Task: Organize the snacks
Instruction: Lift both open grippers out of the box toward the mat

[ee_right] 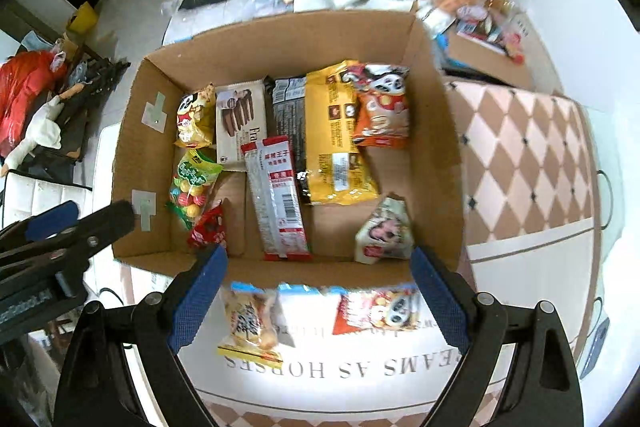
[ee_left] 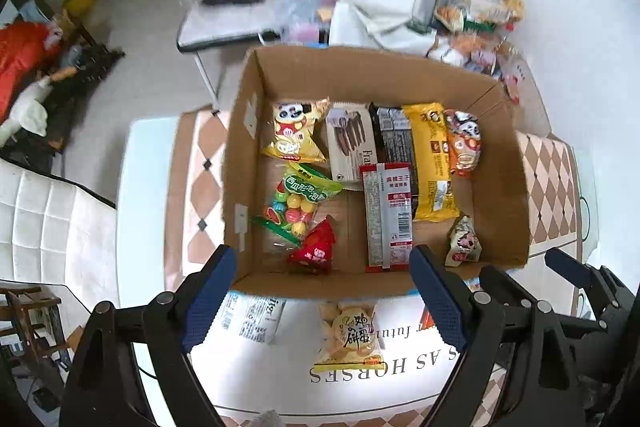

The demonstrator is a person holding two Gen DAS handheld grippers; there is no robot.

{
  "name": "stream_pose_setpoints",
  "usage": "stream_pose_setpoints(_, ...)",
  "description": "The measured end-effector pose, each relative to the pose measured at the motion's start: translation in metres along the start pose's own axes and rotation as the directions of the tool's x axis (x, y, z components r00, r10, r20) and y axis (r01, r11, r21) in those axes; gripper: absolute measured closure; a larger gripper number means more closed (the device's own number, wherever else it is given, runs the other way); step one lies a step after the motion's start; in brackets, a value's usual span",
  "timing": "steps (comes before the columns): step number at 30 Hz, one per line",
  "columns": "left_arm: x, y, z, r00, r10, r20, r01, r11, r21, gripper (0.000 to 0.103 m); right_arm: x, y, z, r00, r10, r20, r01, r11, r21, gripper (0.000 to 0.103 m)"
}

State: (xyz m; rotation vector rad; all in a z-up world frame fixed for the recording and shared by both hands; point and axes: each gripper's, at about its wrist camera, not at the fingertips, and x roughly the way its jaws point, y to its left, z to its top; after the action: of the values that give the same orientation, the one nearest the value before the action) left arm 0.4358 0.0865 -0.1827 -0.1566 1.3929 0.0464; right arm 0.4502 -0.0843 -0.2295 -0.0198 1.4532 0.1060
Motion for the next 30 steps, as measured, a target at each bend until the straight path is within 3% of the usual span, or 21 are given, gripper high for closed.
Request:
stream_pose_setpoints(7, -0.044, -0.01, -0.035, 0.989, 0.045, 0.142, -0.05, 0.998, 0.031, 0.015, -0.042, -0.014, -0.033, 0.996, -0.026, 0.087, 0.027, 1.0, -0.013, 0.008)
stream_pose_setpoints(14, -0.078, -0.015, -0.066, 0.971, 0.052, 0.231, -0.057, 0.998, 0.018, 0.015, -0.088, -0.023, -0.061, 0.98, -0.04, 0.195, 0.045, 0.999, -0.018, 0.008)
stream_pose_setpoints(20, -0.091, -0.017, -0.088, 0.966, 0.042, 0.256, -0.045, 0.999, 0.003, 0.015, -0.119, -0.026, -0.078, 0.968, -0.031, 0.247, 0.039, 0.999, -0.03, 0.008)
stream_pose_setpoints(26, -0.089, -0.017, -0.098, 0.967, 0.024, 0.253, -0.02, 1.0, -0.019, 0.015, -0.127, -0.028, -0.09, 0.971, 0.019, 0.239, -0.012, 0.999, -0.03, 0.007)
stream_pose_setpoints(28, -0.083, -0.014, -0.098, 0.967, 0.001, 0.256, 0.005, 1.0, -0.024, 0.0, -0.121, -0.035, -0.092, 0.973, 0.063, 0.221, -0.062, 0.998, -0.013, 0.004)
stream_pose_setpoints(30, -0.072, -0.01, -0.099, 0.969, -0.005, 0.248, 0.015, 0.999, -0.038, 0.0, -0.109, -0.043, -0.094, 0.977, 0.084, 0.197, -0.088, 0.996, 0.011, 0.004)
